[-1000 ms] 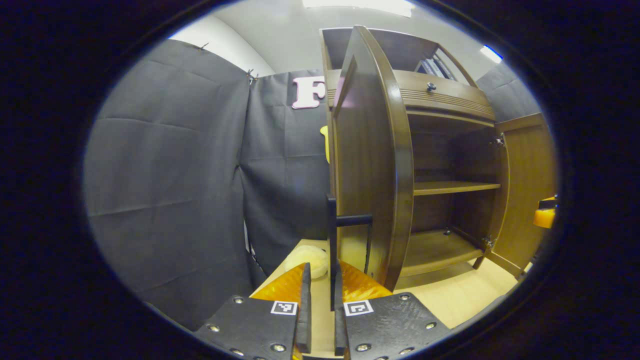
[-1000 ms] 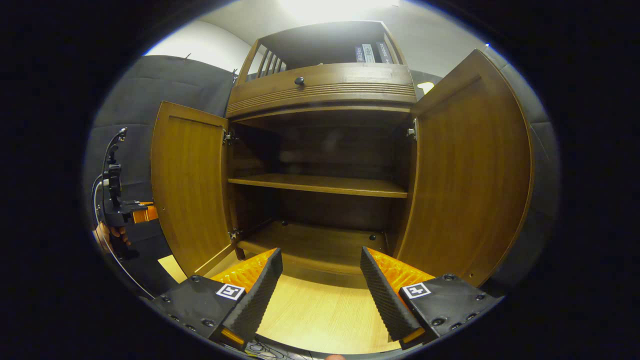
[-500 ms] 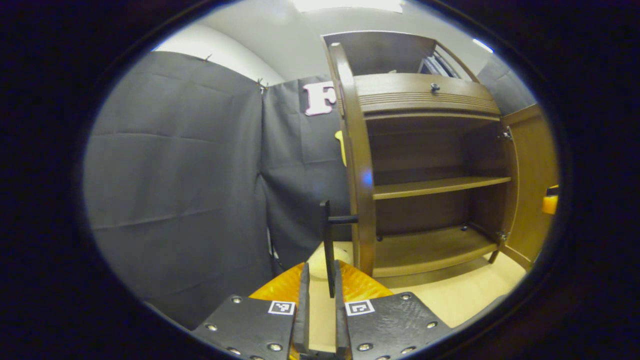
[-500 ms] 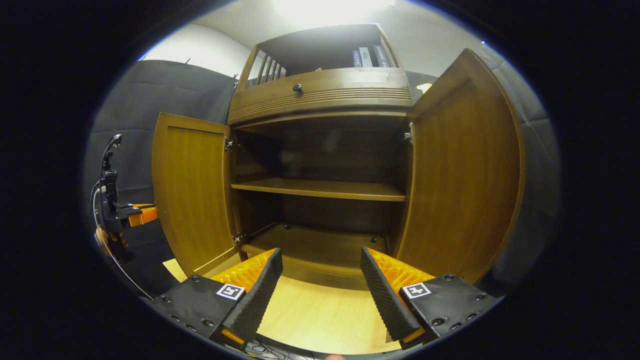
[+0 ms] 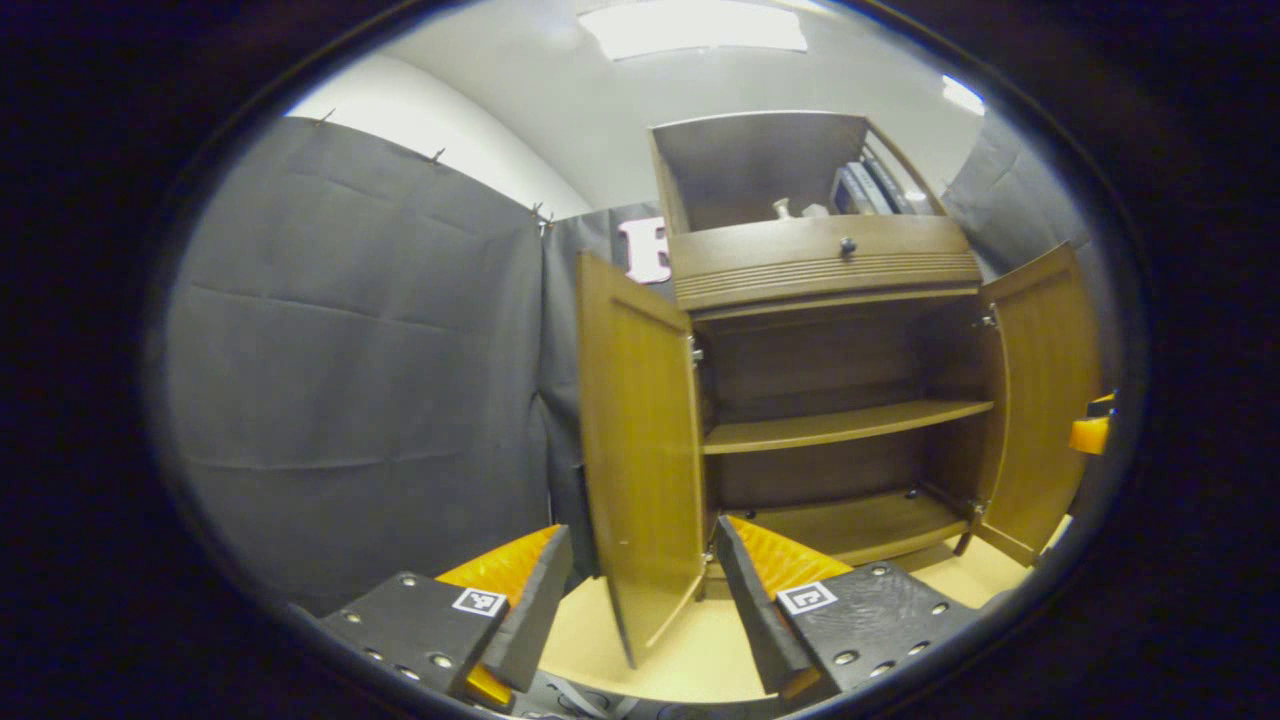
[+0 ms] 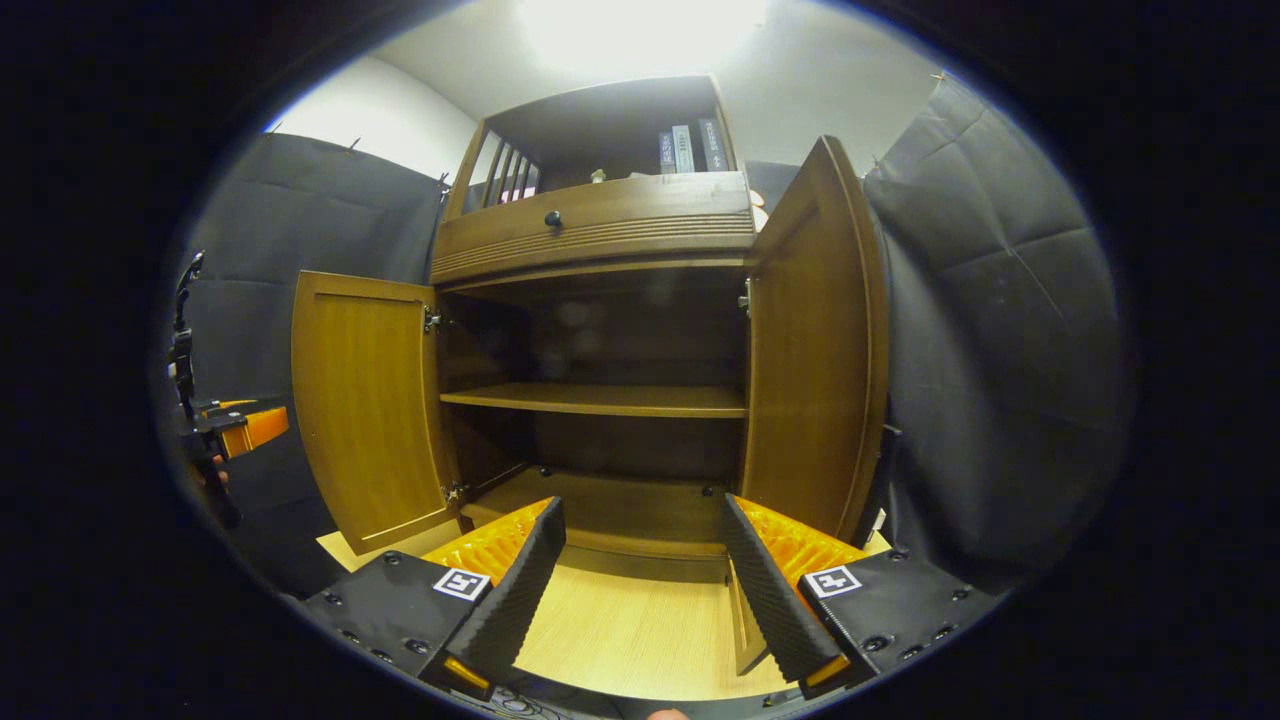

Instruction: Open the right door of the double-door shoe cabinet with the right hand, and open the left door with the left hand.

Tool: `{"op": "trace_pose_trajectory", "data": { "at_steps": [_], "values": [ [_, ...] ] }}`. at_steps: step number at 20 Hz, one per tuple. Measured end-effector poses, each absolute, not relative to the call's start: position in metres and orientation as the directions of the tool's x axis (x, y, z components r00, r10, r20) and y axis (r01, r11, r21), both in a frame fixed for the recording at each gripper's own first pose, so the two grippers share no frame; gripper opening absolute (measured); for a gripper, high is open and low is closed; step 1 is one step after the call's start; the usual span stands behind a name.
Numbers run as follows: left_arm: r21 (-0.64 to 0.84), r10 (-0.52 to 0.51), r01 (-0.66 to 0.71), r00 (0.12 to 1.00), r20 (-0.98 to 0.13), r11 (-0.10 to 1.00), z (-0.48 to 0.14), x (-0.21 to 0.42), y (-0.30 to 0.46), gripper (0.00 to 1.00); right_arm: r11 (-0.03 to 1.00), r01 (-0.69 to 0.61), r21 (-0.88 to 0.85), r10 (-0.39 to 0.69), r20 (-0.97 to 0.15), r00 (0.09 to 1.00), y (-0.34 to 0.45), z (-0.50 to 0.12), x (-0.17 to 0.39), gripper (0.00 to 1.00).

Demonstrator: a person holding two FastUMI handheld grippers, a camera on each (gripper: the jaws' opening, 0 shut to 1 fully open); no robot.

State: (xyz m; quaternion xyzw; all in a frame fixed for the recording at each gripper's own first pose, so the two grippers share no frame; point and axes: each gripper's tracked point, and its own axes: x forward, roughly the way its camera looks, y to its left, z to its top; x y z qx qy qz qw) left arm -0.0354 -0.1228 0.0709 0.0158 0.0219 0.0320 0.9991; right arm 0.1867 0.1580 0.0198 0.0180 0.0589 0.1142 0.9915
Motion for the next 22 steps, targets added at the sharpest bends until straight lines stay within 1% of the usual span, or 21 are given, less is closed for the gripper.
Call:
{"op": "trace_pose_trajectory", "data": {
  "at_steps": [3, 7, 11, 22],
  "values": [
    [0.037, 0.030, -0.029, 0.999, -0.033, 0.999, 0.076, -0.048, -0.133, 0.85, 0.981, -0.189, 0.053, 0.194, -0.103, 0.976, 0.153, 0.027, 0.176, 0.98],
    [0.045, -0.007, 0.009, 0.999, -0.045, 0.999, 0.074, -0.061, -0.138, 0.85, 0.988, -0.147, 0.039, 0.150, -0.091, 0.984, 0.151, 0.034, 0.156, 0.98],
    [0.032, -0.015, 0.017, 0.998, -0.057, 0.999, 0.067, -0.073, -0.132, 0.85, 0.993, -0.112, 0.039, 0.115, -0.086, 0.990, 0.153, 0.035, 0.137, 0.98],
    [0.018, 0.033, -0.033, 0.999, -0.033, 0.999, 0.069, -0.093, -0.116, 0.85, 0.999, -0.053, 0.010, 0.054, -0.043, 0.998, 0.154, 0.051, 0.123, 0.98]
  ]
}}
